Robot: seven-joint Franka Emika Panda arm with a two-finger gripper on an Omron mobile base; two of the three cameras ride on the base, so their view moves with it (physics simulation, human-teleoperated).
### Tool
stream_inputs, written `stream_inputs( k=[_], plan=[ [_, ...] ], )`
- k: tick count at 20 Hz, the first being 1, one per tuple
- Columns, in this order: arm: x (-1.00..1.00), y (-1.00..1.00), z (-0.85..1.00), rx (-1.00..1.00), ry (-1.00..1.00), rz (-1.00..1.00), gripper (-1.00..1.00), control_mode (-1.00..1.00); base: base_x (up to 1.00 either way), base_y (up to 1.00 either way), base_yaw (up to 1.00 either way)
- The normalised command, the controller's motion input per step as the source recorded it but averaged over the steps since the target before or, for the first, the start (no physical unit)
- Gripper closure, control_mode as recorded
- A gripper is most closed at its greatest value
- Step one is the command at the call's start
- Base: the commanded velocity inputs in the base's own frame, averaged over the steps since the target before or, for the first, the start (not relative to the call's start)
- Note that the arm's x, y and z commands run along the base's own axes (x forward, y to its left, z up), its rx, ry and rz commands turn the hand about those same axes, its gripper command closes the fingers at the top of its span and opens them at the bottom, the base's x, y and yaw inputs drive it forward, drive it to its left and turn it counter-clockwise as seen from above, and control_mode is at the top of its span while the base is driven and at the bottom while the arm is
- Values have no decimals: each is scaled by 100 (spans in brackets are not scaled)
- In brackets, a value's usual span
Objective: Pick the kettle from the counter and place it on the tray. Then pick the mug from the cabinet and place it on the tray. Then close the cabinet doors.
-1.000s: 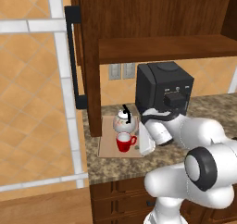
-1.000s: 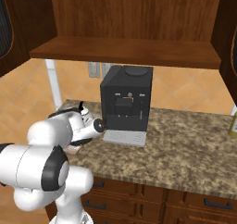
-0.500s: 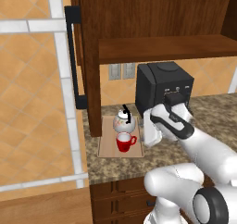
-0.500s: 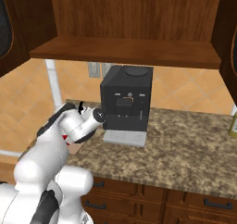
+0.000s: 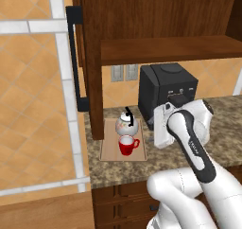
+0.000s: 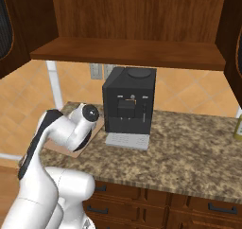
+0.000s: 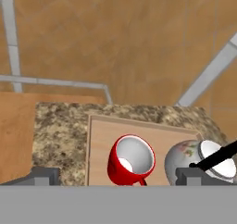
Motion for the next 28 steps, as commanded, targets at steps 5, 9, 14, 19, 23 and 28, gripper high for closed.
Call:
stream_inputs(
  k=[5,9,14,19,23,28],
  plan=[
    [-51,9,74,0,-5,0,-100,-100,0,0,0],
    [-42,10,58,0,0,0,-100,-100,0,0,0],
    [-34,9,45,0,-1,2,-100,-100,0,0,0],
    [-26,6,37,1,0,7,-100,-100,0,0,0],
    [-28,25,34,0,-1,7,-100,-100,0,0,0],
    [-27,36,34,0,-4,7,-100,-100,0,0,0]
  ],
)
